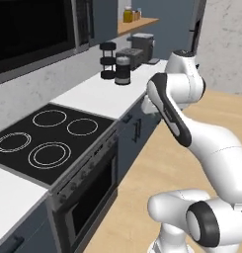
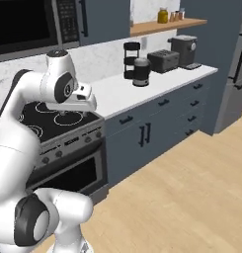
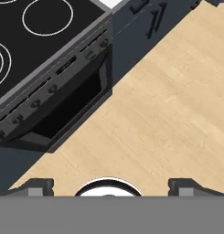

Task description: Navigate to the toaster.

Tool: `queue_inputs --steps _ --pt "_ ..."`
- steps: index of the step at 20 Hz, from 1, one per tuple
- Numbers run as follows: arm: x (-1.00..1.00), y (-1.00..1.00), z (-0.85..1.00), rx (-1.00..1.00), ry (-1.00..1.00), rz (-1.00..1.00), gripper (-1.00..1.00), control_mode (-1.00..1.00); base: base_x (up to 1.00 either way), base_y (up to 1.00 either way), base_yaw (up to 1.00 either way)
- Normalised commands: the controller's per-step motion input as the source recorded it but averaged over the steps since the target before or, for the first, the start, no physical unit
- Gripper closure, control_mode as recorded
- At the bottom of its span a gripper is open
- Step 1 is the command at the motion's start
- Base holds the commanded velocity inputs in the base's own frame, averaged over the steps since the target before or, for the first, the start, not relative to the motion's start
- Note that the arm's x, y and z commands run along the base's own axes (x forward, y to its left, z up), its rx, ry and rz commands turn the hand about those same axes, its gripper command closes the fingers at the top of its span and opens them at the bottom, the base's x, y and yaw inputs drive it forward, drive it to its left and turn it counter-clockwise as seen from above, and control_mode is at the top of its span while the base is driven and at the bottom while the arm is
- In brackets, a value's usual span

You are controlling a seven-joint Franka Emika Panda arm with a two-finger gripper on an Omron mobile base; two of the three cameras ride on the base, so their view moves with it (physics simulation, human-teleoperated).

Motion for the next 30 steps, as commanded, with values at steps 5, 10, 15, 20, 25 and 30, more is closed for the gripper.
queue_inputs --steps 5,10,15,20,25,30 --pt "0.00 0.00 0.00 0.00 0.00 0.00 -1.00 1.00 0.87 -0.98 -0.14" --pt "0.00 0.00 0.00 0.00 0.00 0.00 -1.00 1.00 1.00 -0.78 -0.02" --pt "0.00 0.00 0.00 0.00 0.00 0.00 -1.00 1.00 1.00 -0.60 0.00" --pt "0.00 0.00 0.00 0.00 0.00 0.00 -1.00 1.00 1.00 -0.63 0.06" --pt "0.00 0.00 0.00 0.00 0.00 0.00 -1.00 1.00 1.00 -0.63 0.12" --pt "0.00 0.00 0.00 0.00 0.00 0.00 -1.00 1.00 0.93 -0.59 0.22"
